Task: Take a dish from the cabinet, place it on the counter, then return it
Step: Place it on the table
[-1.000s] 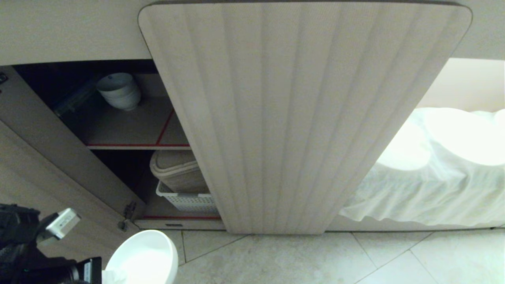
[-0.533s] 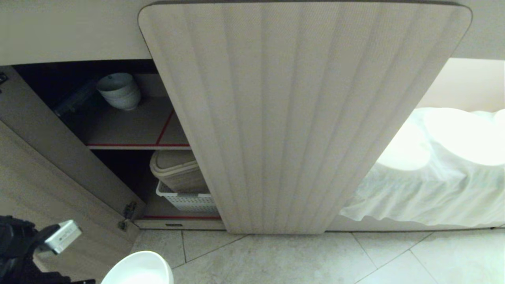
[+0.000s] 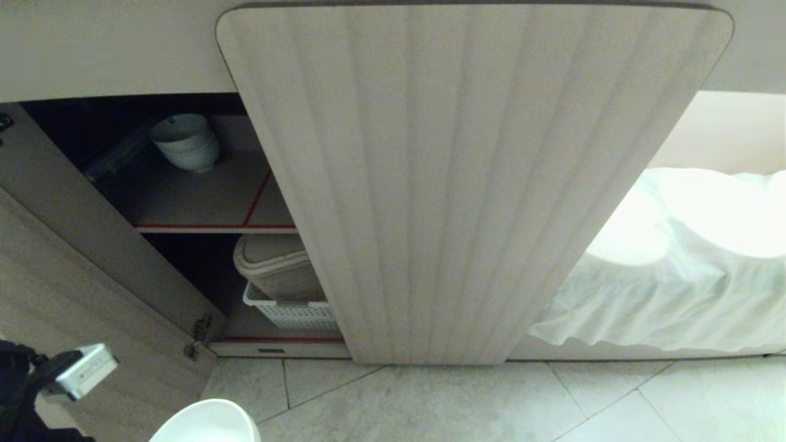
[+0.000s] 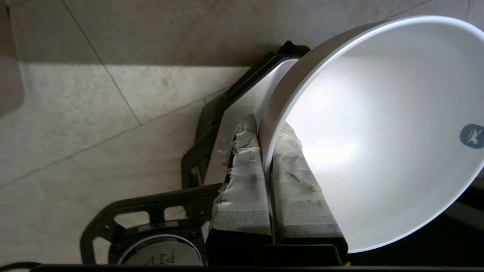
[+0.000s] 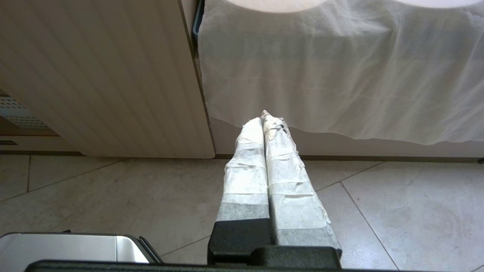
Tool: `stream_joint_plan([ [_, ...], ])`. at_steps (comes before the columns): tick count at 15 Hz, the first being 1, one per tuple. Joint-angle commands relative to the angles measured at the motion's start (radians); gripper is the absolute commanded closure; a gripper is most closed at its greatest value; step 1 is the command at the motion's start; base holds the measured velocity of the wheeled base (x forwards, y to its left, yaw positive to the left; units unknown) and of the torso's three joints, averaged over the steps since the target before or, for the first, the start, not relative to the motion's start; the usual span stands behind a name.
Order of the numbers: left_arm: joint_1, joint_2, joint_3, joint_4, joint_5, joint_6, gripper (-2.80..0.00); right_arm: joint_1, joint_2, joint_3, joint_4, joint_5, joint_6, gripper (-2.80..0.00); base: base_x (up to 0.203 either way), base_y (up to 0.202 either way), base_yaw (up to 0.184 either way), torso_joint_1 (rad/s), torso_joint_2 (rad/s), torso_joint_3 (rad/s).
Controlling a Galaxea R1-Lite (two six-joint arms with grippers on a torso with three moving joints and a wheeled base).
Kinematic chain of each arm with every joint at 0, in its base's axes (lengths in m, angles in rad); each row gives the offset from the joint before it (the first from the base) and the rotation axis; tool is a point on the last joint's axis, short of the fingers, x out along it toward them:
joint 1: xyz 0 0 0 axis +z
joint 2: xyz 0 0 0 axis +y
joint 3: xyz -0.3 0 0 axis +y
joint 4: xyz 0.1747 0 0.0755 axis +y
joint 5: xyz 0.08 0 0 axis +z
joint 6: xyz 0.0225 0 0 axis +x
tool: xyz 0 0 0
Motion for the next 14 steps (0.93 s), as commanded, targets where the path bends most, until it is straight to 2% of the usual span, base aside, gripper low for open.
stream_joint_plan([
  [1, -0.015, 0.006, -0.006, 0.003, 0.000, 0.009, 0.00, 0.000, 0.000, 0.000, 0.000, 0.000, 0.000, 0.00, 0.000, 0.000, 0.000, 0.000, 0.00, 0.000],
  [14, -0.009, -0.093, 0.070, 0.045, 0.045, 0.006, 0.00, 0.000, 0.000, 0.000, 0.000, 0.000, 0.000, 0.00, 0.000, 0.000, 0.000, 0.000, 0.00, 0.000],
])
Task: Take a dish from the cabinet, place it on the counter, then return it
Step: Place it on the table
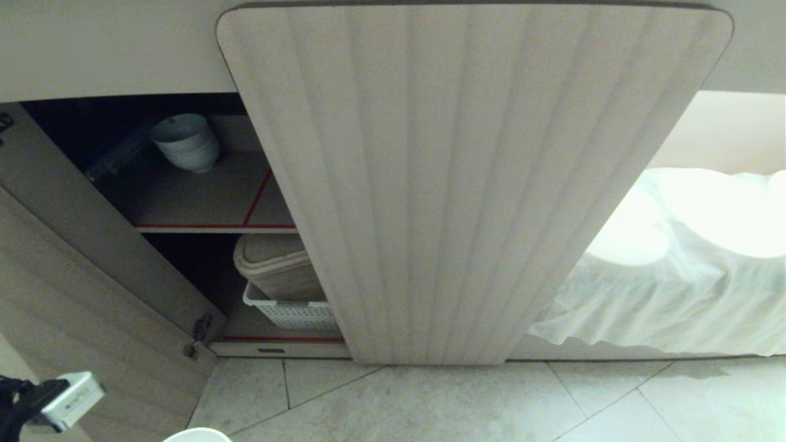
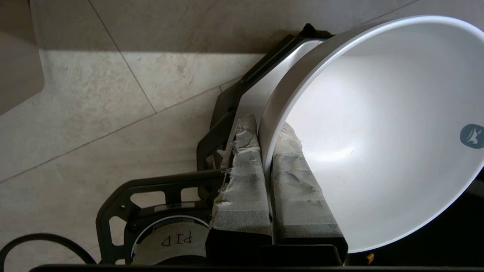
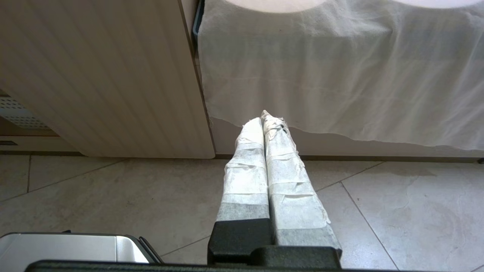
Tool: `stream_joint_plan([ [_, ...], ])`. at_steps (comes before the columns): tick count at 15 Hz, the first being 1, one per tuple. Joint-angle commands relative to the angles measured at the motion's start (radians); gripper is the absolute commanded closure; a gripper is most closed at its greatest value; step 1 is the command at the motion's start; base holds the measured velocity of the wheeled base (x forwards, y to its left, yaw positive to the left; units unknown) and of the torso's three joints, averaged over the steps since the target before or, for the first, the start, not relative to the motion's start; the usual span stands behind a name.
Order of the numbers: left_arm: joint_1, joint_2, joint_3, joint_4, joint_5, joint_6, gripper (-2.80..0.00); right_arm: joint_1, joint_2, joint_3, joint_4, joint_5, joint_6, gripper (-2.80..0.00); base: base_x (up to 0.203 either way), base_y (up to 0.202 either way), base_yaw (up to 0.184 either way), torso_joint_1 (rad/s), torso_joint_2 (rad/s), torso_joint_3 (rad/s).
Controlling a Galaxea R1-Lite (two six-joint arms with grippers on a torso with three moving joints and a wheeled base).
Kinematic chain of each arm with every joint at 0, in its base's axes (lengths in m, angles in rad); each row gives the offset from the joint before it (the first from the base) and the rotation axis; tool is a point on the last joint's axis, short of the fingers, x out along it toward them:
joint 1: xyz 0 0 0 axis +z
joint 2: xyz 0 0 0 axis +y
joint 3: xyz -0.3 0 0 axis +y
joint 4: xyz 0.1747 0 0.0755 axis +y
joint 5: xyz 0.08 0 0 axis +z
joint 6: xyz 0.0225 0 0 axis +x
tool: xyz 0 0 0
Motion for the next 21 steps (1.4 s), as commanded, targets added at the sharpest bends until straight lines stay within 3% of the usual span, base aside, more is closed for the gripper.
stream_joint_plan([
  [1, -0.005, -0.033, 0.016, 0.010, -0.002, 0.000, 0.00, 0.000, 0.000, 0.000, 0.000, 0.000, 0.000, 0.00, 0.000, 0.000, 0.000, 0.000, 0.00, 0.000],
  [21, -0.007, -0.051, 0.021, 0.015, -0.002, 0.001, 0.00, 0.000, 0.000, 0.000, 0.000, 0.000, 0.000, 0.00, 0.000, 0.000, 0.000, 0.000, 0.00, 0.000],
])
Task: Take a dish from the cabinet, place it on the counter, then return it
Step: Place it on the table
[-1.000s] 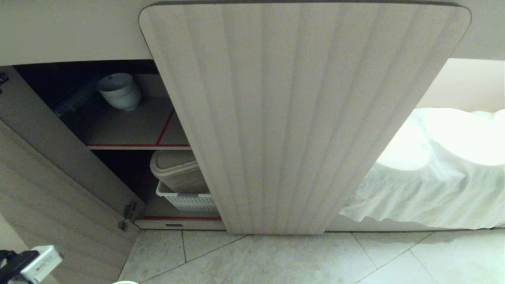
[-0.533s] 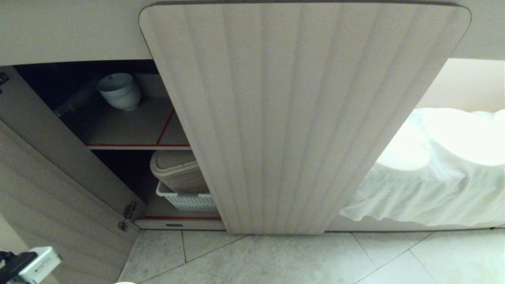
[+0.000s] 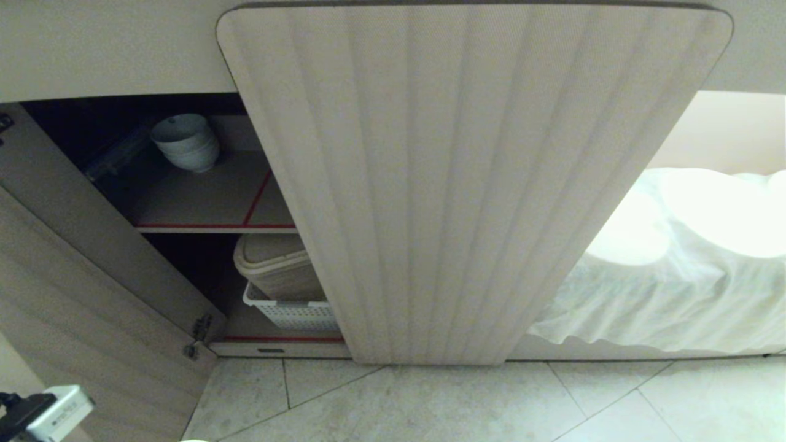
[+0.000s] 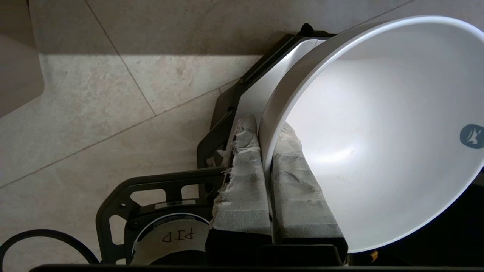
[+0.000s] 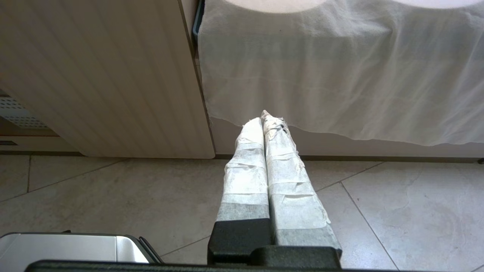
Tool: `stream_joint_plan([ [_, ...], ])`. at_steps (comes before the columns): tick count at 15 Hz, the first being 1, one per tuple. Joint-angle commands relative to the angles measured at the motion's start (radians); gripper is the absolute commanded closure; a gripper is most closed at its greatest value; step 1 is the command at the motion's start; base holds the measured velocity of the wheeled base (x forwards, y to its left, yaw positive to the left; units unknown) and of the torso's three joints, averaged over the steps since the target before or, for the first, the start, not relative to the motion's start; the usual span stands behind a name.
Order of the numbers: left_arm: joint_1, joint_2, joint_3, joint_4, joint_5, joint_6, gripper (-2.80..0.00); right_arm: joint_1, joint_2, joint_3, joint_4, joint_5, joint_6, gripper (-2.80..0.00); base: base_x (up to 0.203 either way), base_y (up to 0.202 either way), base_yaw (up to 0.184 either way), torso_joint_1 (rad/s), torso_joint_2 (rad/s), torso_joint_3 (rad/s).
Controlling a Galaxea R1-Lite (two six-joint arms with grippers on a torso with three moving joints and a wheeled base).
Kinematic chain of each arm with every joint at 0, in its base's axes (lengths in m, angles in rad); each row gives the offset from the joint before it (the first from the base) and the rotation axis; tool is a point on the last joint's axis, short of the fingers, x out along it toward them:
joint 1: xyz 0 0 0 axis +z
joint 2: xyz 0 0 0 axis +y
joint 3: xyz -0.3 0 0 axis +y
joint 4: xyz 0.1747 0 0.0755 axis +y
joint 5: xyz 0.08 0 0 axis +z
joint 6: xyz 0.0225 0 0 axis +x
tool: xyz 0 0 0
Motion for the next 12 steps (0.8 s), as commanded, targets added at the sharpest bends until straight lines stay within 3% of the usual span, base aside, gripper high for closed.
stream_joint_plan([
  [1, 0.000, 0.004, 0.000, 0.002, -0.001, -0.002, 0.00, 0.000, 0.000, 0.000, 0.000, 0.000, 0.000, 0.00, 0.000, 0.000, 0.000, 0.000, 0.00, 0.000],
  [12, 0.000, 0.002, -0.003, 0.002, -0.001, -0.002, 0.00, 0.000, 0.000, 0.000, -0.001, 0.000, -0.001, 0.00, 0.000, 0.000, 0.000, 0.000, 0.00, 0.000],
])
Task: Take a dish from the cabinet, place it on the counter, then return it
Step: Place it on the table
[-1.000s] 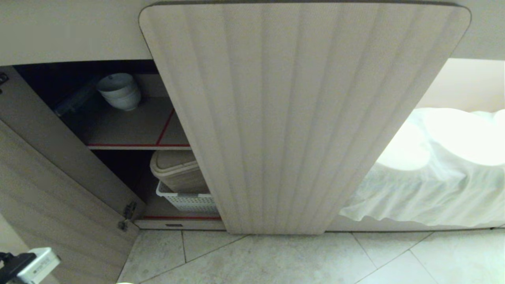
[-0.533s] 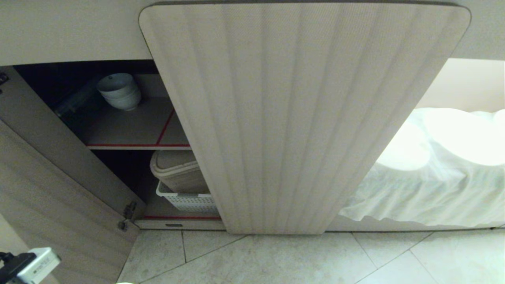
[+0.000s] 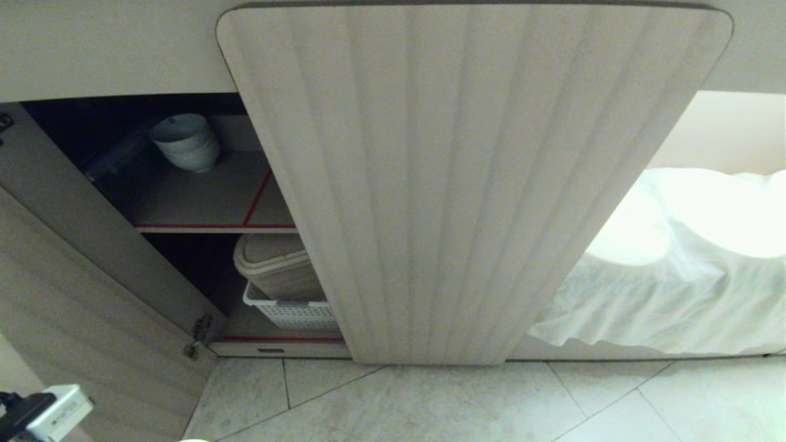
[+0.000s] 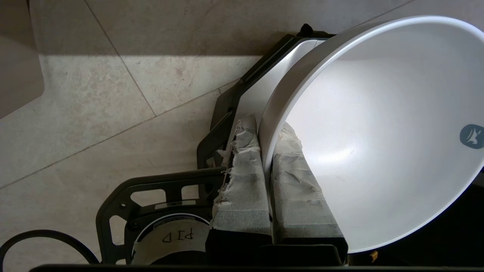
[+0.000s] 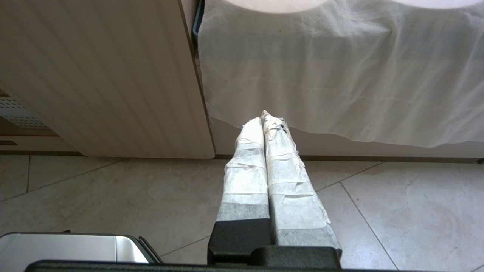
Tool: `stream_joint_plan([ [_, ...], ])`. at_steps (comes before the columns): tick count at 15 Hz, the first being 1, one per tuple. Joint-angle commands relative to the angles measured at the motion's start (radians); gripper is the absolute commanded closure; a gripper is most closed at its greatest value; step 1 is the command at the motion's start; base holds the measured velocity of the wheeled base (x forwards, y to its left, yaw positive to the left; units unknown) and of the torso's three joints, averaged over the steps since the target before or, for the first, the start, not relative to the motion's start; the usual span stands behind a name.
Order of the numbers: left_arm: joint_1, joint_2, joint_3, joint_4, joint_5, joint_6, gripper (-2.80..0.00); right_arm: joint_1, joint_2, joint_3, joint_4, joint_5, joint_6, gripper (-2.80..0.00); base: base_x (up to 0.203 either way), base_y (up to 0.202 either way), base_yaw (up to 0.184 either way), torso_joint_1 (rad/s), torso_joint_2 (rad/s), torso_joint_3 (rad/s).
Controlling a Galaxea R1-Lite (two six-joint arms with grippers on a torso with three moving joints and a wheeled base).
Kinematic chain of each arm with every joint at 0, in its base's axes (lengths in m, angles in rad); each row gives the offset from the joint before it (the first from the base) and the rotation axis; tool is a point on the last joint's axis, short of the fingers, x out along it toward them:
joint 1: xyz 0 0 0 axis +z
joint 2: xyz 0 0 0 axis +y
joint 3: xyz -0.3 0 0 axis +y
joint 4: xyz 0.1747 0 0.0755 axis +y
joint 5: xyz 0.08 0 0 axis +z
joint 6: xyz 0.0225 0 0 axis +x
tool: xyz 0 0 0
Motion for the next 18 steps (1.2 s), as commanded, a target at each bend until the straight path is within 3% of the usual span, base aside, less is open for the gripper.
stream_joint_plan([
  [1, 0.000, 0.002, -0.004, 0.003, -0.001, -0.002, 0.00, 0.000, 0.000, 0.000, 0.000, 0.000, 0.000, 0.00, 0.000, 0.000, 0.000, 0.000, 0.00, 0.000],
  [7, -0.002, 0.002, -0.005, 0.003, -0.001, -0.001, 0.00, 0.000, 0.000, 0.000, 0.000, 0.000, -0.002, 0.00, 0.000, 0.000, 0.000, 0.031, -0.15, -0.155],
  [18, -0.002, 0.006, -0.001, 0.000, -0.004, -0.001, 0.00, 0.001, 0.000, 0.000, 0.000, -0.002, -0.003, 0.00, 0.000, 0.000, 0.000, 0.184, -0.49, -0.287],
])
